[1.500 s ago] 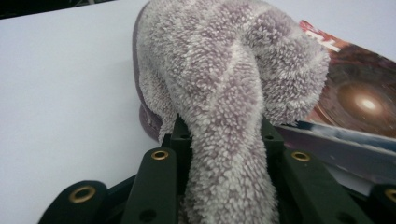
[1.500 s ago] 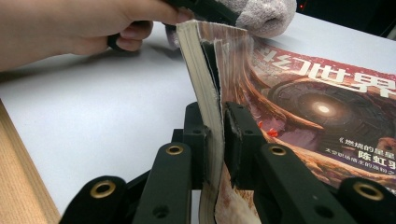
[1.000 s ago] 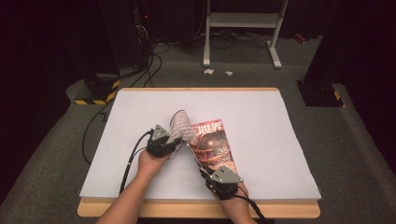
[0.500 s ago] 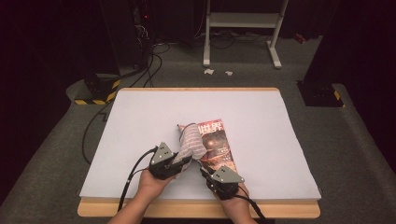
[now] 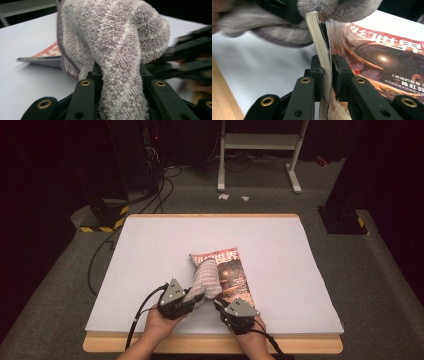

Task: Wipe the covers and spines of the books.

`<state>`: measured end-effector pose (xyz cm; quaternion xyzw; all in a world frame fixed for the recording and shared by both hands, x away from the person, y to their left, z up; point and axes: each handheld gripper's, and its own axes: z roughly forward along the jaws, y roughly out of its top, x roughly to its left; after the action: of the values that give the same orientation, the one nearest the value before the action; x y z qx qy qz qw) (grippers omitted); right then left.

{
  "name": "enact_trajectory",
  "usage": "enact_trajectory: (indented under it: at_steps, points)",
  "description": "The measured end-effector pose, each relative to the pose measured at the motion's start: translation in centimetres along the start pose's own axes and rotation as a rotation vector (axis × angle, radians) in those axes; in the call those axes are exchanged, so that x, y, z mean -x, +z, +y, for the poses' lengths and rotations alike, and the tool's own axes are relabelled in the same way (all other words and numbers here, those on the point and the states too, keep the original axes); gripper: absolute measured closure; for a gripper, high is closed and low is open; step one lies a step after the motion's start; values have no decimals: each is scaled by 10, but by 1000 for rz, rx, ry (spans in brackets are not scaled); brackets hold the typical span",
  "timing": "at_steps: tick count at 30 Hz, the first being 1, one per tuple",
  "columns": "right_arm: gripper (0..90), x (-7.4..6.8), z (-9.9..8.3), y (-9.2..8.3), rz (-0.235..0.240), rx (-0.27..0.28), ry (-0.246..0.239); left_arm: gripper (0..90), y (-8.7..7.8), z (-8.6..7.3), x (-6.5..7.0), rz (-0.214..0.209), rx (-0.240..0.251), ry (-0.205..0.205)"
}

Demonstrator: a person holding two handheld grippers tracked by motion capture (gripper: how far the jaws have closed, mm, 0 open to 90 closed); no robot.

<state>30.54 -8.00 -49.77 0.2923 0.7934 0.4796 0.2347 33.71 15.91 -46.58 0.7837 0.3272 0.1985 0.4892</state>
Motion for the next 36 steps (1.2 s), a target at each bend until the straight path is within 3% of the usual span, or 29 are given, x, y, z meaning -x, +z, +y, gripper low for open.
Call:
enact_trajectory:
  at_steps: [7, 18, 24, 30, 36]
  points:
    - [800, 1, 0, 0, 3, 2, 5, 685, 28, -5, -43, 100, -44, -68]
    - [801, 3, 1, -1, 5, 3, 18, 682, 61, 2, -83, 204, -97, -81]
    - [800, 3, 1, -1, 6, 4, 20, 681, 72, 2, -104, 241, -116, -134]
    - [799, 3, 0, -1, 6, 7, 18, 674, 75, 5, -110, 261, -113, -136]
    - [798, 3, 0, -1, 7, 7, 17, 675, 51, 10, -113, 276, -80, -133]
